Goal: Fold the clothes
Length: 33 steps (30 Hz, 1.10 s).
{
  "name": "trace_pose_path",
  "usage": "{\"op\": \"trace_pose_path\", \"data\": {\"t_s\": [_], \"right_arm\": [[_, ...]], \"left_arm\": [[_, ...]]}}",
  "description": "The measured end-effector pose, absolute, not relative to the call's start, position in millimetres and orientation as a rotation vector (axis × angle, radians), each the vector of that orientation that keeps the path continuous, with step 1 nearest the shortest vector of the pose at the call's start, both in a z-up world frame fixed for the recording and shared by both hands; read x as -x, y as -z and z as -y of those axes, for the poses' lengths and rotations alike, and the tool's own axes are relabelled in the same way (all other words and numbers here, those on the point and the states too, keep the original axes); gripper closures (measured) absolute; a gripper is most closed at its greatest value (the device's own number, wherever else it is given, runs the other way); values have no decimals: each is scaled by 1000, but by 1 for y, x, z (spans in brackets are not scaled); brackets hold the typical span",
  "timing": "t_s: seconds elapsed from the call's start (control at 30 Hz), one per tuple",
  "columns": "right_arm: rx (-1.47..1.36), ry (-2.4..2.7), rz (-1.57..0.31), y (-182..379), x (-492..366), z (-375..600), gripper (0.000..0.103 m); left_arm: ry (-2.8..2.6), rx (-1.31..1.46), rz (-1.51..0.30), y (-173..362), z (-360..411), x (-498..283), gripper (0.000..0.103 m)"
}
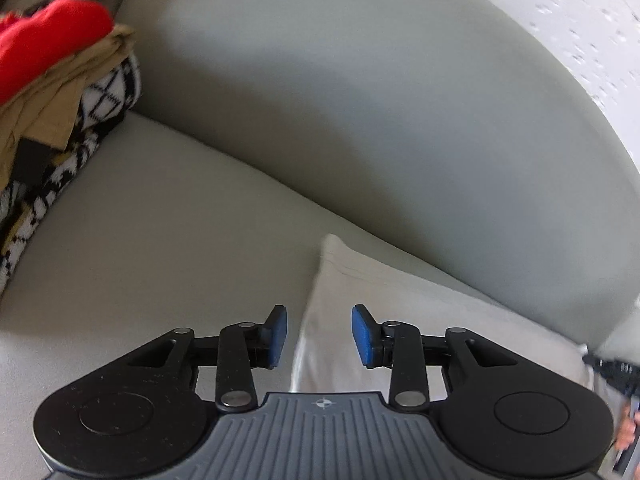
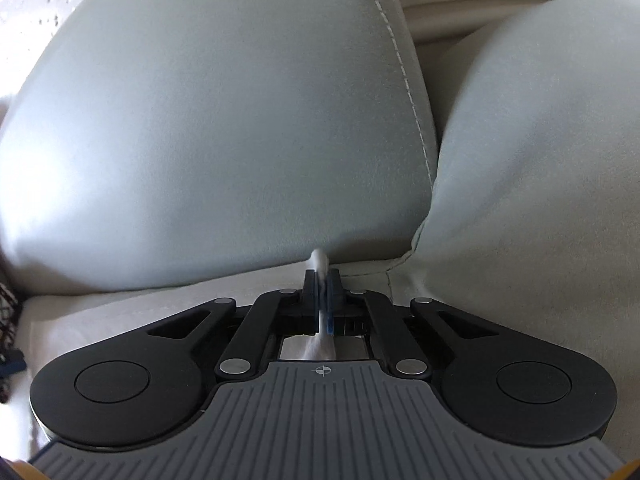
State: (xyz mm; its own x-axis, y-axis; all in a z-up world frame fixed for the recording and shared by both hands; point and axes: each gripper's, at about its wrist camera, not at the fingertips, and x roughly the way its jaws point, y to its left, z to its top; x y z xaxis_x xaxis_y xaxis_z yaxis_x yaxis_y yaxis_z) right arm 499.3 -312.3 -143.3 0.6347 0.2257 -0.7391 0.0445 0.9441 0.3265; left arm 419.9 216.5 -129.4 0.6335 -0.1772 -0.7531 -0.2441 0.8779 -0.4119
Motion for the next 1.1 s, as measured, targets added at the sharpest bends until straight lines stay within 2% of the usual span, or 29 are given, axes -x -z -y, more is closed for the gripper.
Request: {"op": "trace_pose_path", "data": {"t_s": [0.2,0.37,0.53,0.6,0.73,0.93,1.1], "right_arm": [[-394,-94,-879,148,-494,316,100],[-433,-111,-867,152,-489,322,102],[-492,-112,-851,156,-486,327,101],[-416,-82,-839,151,-482,314,102],[-295,-34,-820,133,-468,288,102],[-347,10,-829,84,-423,301,102],[-395,14,-842,43,-350,319,102]], "left_arm": [[-25,631,-888,147,-232,-435,72],[2,635,-898,155,-233,-456,92],[-7,582,-882,151,-229,-459,93],[-18,550,-873,147,-227,-457,100],[-26,469,-844,132,-217,-448,101],[-17,465,-831,85,-219,-414,101],[54,474,-845,47,-224,-356,100]]}}
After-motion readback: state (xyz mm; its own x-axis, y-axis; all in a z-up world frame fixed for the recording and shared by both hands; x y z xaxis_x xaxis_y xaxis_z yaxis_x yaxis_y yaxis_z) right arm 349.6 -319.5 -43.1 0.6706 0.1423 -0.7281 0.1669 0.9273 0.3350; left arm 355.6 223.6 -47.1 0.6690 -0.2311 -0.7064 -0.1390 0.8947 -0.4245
